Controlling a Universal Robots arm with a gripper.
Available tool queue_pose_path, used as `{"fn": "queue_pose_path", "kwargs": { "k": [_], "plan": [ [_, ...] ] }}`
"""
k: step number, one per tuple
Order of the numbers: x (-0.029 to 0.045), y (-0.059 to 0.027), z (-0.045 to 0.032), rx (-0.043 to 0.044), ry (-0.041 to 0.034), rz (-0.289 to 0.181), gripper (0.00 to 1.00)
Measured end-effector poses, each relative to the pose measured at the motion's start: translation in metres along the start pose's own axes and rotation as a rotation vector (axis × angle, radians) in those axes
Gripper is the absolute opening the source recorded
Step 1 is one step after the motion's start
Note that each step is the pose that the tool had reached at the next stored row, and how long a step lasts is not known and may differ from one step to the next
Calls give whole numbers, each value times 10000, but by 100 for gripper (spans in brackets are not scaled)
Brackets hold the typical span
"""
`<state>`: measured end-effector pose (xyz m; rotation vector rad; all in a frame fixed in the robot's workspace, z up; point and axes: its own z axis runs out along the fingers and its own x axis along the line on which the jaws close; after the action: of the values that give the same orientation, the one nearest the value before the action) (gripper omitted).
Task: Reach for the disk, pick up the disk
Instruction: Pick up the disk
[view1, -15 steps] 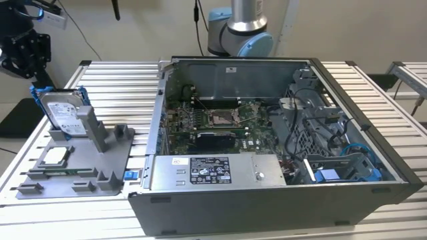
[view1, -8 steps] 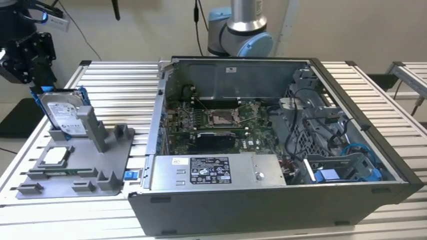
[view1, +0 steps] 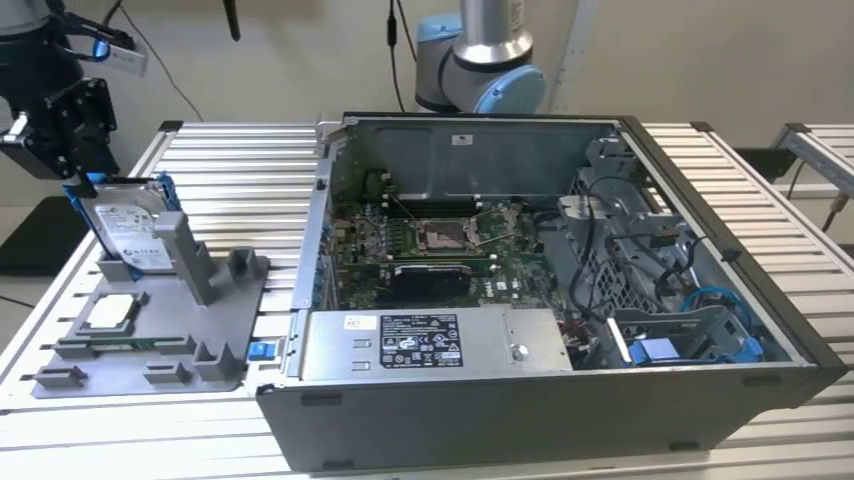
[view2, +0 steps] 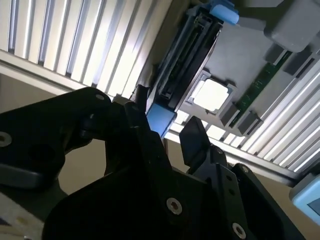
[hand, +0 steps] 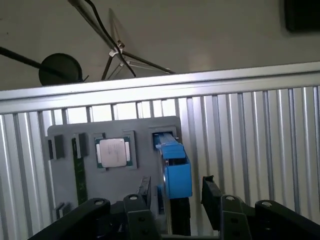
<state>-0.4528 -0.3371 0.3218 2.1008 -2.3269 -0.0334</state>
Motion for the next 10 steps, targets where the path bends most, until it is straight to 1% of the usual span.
{"fn": "queue_pose_path", "kwargs": {
  "k": [3,7,10],
  "plan": [
    [0,-1,55,7,1,-103,100],
    [0,-1,125,37,-39,-179,100],
    [1,-2,179,39,-46,-213,100]
  ]
}}
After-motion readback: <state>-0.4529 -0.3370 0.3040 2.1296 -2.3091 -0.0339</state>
